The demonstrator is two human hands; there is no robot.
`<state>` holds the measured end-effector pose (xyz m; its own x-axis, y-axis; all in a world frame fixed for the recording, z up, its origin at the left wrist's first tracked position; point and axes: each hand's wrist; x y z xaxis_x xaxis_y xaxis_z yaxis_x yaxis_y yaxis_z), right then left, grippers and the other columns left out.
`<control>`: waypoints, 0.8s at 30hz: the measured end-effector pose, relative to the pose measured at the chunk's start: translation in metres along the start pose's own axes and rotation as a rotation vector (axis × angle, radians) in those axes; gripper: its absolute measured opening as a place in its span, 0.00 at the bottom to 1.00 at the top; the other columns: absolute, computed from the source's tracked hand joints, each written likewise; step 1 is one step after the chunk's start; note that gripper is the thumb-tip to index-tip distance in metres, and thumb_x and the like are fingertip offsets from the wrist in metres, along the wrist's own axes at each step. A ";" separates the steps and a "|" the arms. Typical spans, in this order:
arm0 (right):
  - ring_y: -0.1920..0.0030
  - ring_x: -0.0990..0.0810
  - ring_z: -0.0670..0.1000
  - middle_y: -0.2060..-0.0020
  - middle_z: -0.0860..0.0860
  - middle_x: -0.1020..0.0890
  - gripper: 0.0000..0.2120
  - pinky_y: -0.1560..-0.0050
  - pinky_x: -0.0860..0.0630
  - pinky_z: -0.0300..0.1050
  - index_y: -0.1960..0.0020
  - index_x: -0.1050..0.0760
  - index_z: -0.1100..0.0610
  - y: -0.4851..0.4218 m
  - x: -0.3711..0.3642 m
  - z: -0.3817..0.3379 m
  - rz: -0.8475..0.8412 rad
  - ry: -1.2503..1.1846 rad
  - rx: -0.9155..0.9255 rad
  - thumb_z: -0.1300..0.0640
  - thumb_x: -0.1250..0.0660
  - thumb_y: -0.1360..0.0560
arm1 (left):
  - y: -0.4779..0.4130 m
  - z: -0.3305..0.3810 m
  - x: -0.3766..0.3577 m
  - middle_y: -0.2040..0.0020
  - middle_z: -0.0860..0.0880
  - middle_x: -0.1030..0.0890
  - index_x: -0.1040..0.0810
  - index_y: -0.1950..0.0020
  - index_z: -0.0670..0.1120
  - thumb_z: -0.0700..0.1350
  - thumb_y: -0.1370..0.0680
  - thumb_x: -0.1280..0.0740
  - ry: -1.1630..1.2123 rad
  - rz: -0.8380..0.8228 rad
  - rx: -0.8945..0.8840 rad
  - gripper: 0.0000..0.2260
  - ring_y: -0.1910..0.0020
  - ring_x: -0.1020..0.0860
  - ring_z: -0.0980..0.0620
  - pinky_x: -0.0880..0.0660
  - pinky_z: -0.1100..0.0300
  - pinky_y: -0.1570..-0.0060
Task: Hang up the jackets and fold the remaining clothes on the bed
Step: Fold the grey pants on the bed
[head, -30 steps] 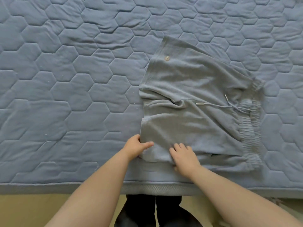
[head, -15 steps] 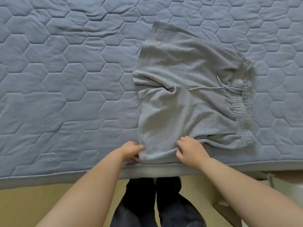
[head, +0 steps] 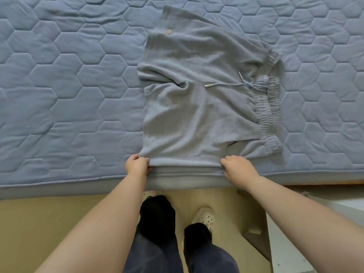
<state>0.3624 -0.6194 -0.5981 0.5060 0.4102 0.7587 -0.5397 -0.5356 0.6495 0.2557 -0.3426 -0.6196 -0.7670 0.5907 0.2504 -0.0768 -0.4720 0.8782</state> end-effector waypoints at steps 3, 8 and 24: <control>0.52 0.22 0.58 0.55 0.56 0.20 0.08 0.56 0.28 0.46 0.51 0.27 0.58 0.010 -0.011 0.004 0.045 -0.570 -0.399 0.54 0.39 0.23 | 0.015 -0.015 -0.012 0.37 0.41 0.25 0.30 0.32 0.40 0.34 0.23 0.35 0.407 0.018 0.118 0.19 0.42 0.24 0.44 0.24 0.53 0.42; 0.56 0.17 0.56 0.55 0.57 0.19 0.19 0.63 0.20 0.50 0.46 0.26 0.62 -0.005 -0.023 0.044 0.473 -1.927 -1.157 0.49 0.28 0.28 | 0.029 -0.024 -0.041 0.36 0.39 0.25 0.31 0.31 0.42 0.39 0.24 0.30 0.659 -0.105 0.249 0.22 0.39 0.23 0.42 0.23 0.49 0.43; 0.45 0.21 0.62 0.43 0.60 0.23 0.18 0.55 0.21 0.56 0.35 0.30 0.63 0.078 -0.029 0.060 0.448 -2.114 -1.456 0.67 0.38 0.24 | 0.082 -0.061 -0.008 0.35 0.41 0.25 0.33 0.29 0.42 0.37 0.19 0.39 0.440 0.100 0.199 0.18 0.38 0.24 0.41 0.24 0.45 0.45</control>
<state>0.3462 -0.7173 -0.5725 -0.4849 -0.7872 0.3812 -0.1813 0.5168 0.8367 0.2166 -0.4254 -0.5746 -0.9641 0.1958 0.1792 0.1013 -0.3526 0.9303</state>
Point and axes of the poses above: each hand's wrist, its own y-axis away from the middle knuckle, its own x-axis out of the back of the hand, z = x × y
